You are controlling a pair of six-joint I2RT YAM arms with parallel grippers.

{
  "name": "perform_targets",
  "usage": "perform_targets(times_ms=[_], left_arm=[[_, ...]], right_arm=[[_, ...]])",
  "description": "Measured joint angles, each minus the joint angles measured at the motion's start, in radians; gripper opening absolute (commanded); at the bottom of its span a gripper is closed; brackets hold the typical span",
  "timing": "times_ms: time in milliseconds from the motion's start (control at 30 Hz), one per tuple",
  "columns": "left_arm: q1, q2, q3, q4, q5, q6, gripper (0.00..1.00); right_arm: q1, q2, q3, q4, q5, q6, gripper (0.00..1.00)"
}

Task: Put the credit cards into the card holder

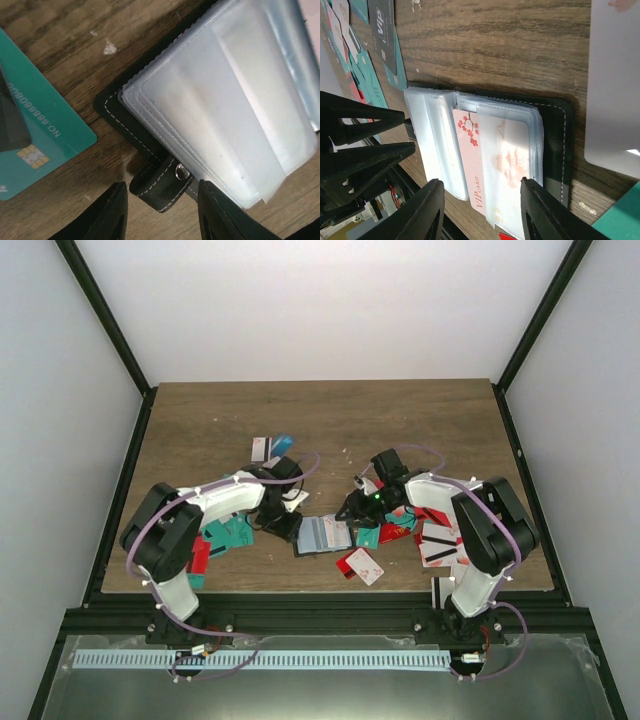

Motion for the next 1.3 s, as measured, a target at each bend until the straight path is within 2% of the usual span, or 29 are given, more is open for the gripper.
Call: perform_targets(times_ms=[267,467,633,967,1300], left_arm=[[-0.031,0.039,0.002,0.003,-0.040,0.004,0.32],[-0.042,0.039,0.000,0.015,-0.073,-0.002,0.14],[-0.043,0.025,-0.013,0.034,-0.105,-0.018,0.04],[-0.039,-0.056,-0.115,0.153,-0.165,-0.162,0.14],[-0.037,-0.066,-0.144,0.214,-0.146,-0.244,0.08]], right_arm=[[-0.004,0.000,0.000,-0.004,-0.003,-0.003,0.44],[-0.004,0.000,-0.006,-0.005,-0.004,-0.007,0.44],[-0.004,0.000,-0.027,-0.006,-0.004,-0.008,0.45],[-0.004,-0.002,-0.046,0.002,-0.003,-0.010,0.47],[-0.004,-0.013,-0.053,-0.001,0.013,-0.010,0.49]])
